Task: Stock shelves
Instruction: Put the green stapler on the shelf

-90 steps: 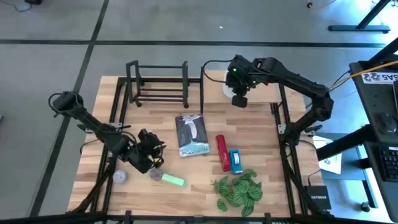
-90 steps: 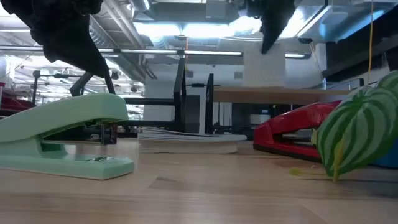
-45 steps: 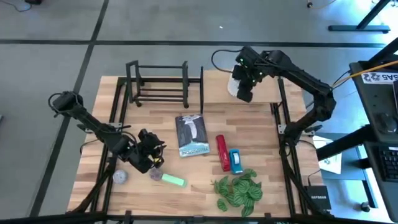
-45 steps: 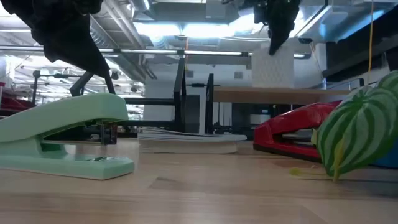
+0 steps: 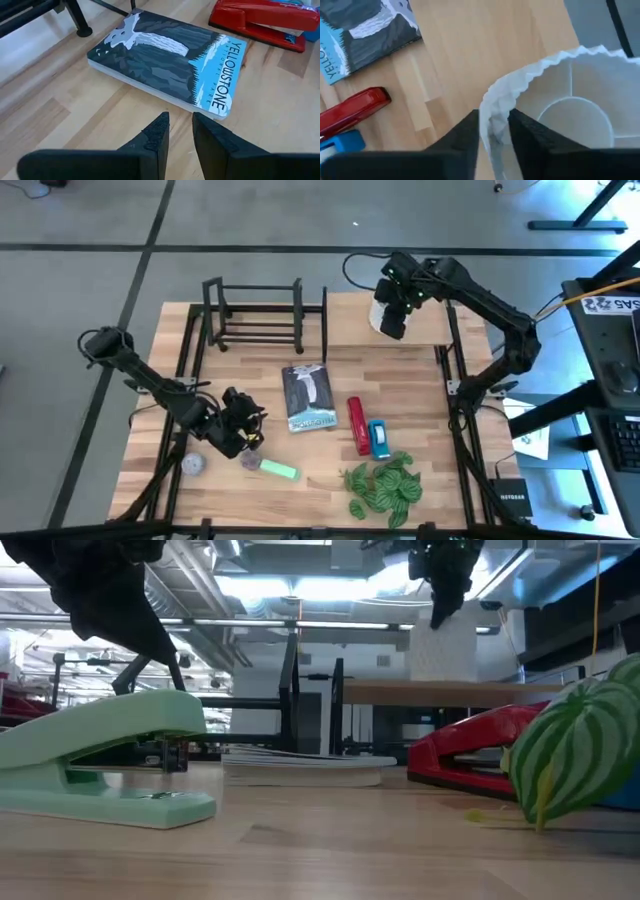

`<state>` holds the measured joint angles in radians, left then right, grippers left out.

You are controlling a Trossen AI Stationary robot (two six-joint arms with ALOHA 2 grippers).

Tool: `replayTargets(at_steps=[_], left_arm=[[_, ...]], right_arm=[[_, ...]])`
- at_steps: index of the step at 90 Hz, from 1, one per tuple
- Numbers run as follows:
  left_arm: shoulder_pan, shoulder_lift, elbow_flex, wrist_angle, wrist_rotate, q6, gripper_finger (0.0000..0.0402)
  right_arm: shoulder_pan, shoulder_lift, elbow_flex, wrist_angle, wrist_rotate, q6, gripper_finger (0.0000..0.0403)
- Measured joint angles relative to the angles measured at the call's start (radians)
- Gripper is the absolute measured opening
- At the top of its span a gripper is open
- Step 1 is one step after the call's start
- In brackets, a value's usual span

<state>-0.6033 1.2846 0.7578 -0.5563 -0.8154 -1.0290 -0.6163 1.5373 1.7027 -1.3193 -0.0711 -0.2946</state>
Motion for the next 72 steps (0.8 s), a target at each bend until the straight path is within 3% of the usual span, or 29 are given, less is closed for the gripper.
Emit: replayTargets(at_steps=[17,40,57,72], left_arm=[[0.0,0.0,0.0,0.0,0.0,0.0,0.0067],[0.0,0.0,0.0,0.0,0.0,-0.001,0.0067],[0.001,0.0,0.0,0.0,-0.008,-0.004,0.0067],[0.0,0.0,0.0,0.0,-0.008,-0.011,0.0067]], right_arm=[[0.001,-0.058,0.0,0.012,0.009,-0.024,0.0167],[0.048,-0.195,0.001,0.01,0.009,-0.003,0.0172],[0.257,-0.275,-0.018,0.081,-0.05,0.078,0.0172],[0.514,-0.323,-0.178,0.313,-0.079,0.178,0.0172]])
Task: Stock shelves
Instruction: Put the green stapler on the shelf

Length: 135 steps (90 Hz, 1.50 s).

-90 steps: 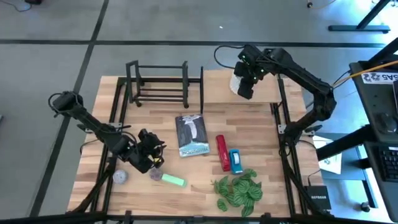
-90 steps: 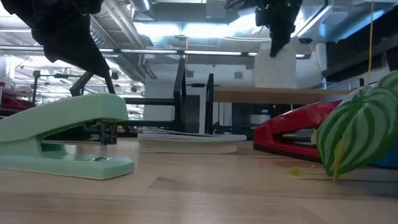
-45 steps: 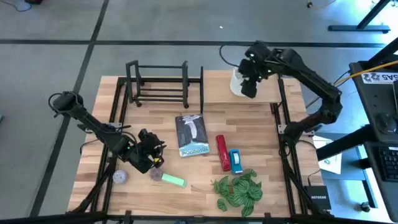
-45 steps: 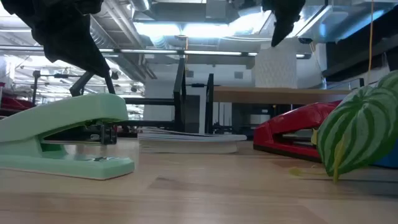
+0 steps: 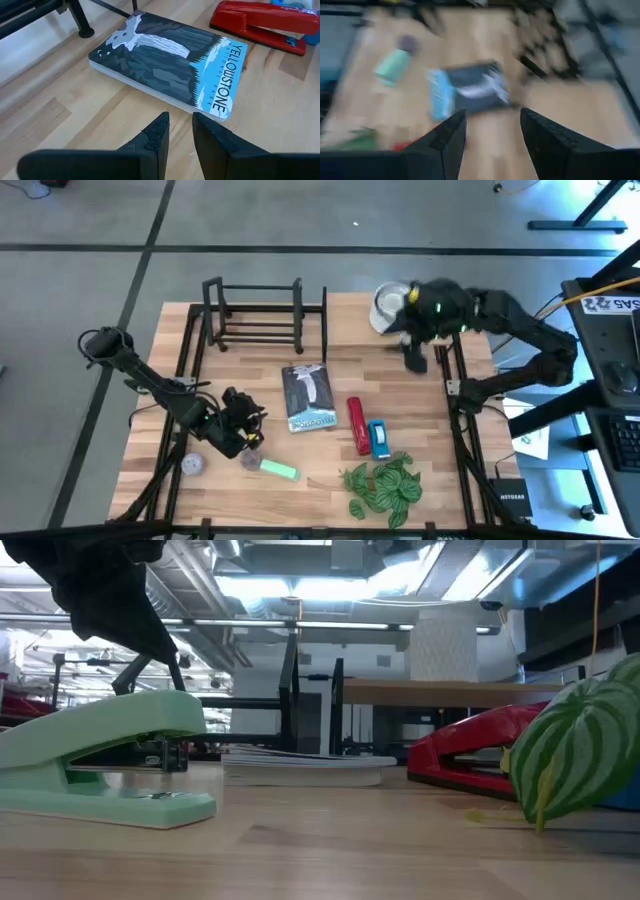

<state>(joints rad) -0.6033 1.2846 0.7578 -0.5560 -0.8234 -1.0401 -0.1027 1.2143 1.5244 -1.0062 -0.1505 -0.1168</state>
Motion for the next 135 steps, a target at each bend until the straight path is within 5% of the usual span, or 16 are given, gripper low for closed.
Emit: replayTargets(at_steps=[14,29,48,69,91,135], left_arm=[[0.0,0.0,0.0,0.0,0.0,-0.005,0.0067],[0.0,-0.001,0.0,0.0,0.0,-0.002,0.0067],[0.0,-0.001,0.0,0.001,0.0,-0.004,0.0067],[0.0,-0.001,0.0,-0.002,0.0,0.001,0.0067],[0.0,-0.001,0.0,-0.01,0.0,0.016,0.0067],[0.0,-0.001,0.0,-0.007,0.009,0.061,0.0067]], right_arm=[[0.205,0.007,-0.241,0.332,-0.033,0.112,0.0172],[0.364,0.104,-0.496,0.875,-0.105,0.178,0.0172],[0.479,0.359,-0.523,1.277,0.043,0.18,0.0177],[0.497,0.659,-0.295,1.274,0.138,0.191,0.023],[0.497,0.885,-0.019,0.964,0.184,0.209,0.0291],[0.517,1.048,0.088,0.88,0.291,0.461,0.0258]])
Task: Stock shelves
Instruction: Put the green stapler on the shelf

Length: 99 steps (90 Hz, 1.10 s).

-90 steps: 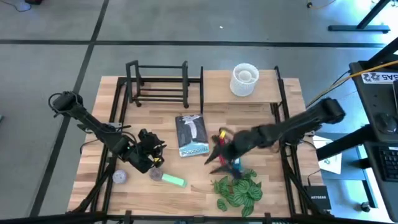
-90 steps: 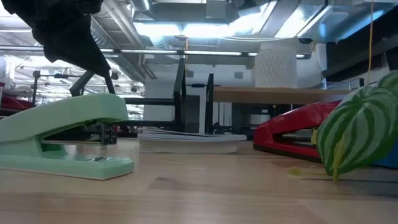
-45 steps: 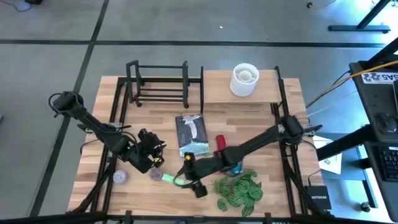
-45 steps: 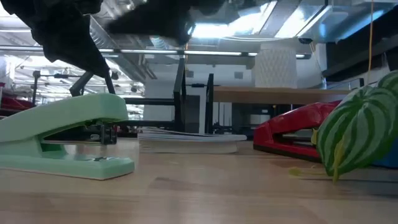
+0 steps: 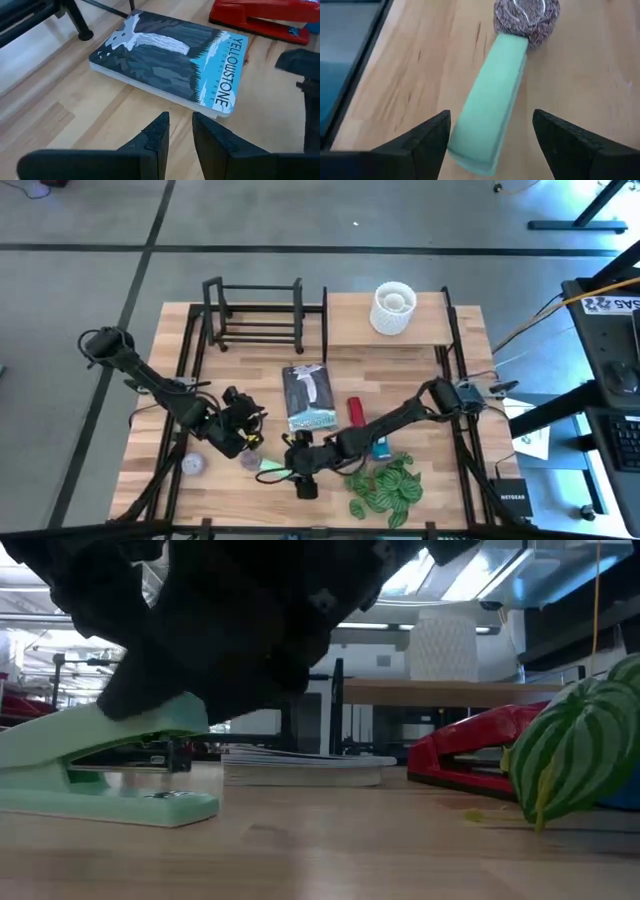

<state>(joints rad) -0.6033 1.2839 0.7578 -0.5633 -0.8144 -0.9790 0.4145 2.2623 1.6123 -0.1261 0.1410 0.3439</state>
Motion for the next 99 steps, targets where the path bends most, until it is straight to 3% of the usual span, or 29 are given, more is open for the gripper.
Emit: replayTargets(at_steps=[15,33,55,69,86,99], left_arm=[[0.0,0.0,0.0,-0.001,0.004,0.021,0.0067],[-0.006,0.0,0.0,-0.002,0.018,0.021,0.0067],[-0.006,0.0,0.0,-0.001,0.023,0.018,0.0067],[-0.008,0.0,0.0,0.0,0.03,0.017,0.0067],[-0.014,0.0,0.0,0.0,0.03,0.013,0.0067],[-0.025,0.0,0.0,-0.002,0.028,0.014,0.0067]], right_arm=[[0.006,0.001,-0.001,-0.005,0.071,0.066,0.021],[0.005,0.001,-0.001,-0.008,0.095,0.079,0.0096],[0.013,-0.02,-0.001,-0.057,0.124,0.063,0.0096],[0.032,-0.136,-0.002,-0.193,0.191,0.078,0.0096],[0.077,-0.343,-0.002,-0.469,0.427,0.221,0.0096],[0.119,-0.518,0.0,-0.81,0.654,0.441,0.0096]])
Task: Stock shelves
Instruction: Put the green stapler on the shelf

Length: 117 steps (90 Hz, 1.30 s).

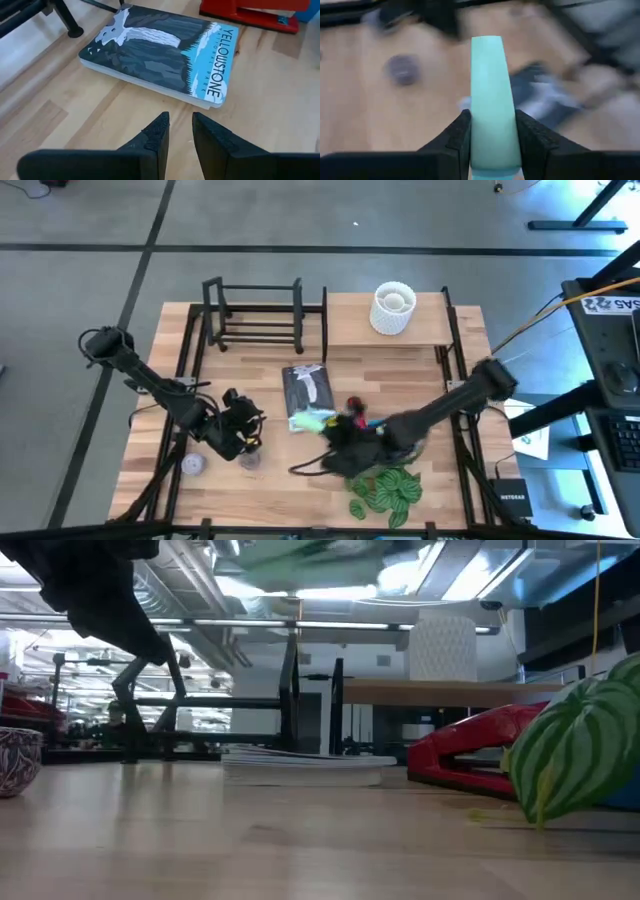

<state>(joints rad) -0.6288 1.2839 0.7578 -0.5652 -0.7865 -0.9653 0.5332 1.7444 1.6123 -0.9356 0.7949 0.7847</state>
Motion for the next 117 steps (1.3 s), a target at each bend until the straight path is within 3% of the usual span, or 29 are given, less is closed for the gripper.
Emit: replayTargets(at_steps=[17,22,31,44,65,94,117], left_arm=[[-0.007,0.0,0.0,0.0,-0.007,0.002,0.0067],[-0.007,0.0,0.0,0.002,-0.009,0.003,0.0067],[-0.007,0.0,0.0,0.001,-0.012,0.004,0.0067],[-0.014,0.0,0.0,0.003,-0.023,0.004,0.0067],[-0.015,0.001,0.0,0.001,-0.029,0.004,0.0067],[-0.014,0.009,0.0,0.006,-0.032,0.004,0.0067],[-0.014,0.01,0.0,0.006,-0.033,0.004,0.0067]], right_arm=[[0.031,-0.19,0.0,-0.613,0.184,0.552,0.0096],[0.025,-0.245,-0.027,-0.633,0.205,0.655,0.0096],[-0.016,-0.368,-0.116,-0.575,0.228,0.632,0.0096],[-0.112,-0.499,-0.229,-0.631,0.243,0.731,0.0096],[-0.298,-0.644,-0.361,-0.633,0.166,0.748,0.0096],[-0.56,-0.696,-0.431,-0.638,0.061,0.627,0.0096],[-0.699,-0.695,-0.431,-0.635,0.036,0.512,0.0096]])
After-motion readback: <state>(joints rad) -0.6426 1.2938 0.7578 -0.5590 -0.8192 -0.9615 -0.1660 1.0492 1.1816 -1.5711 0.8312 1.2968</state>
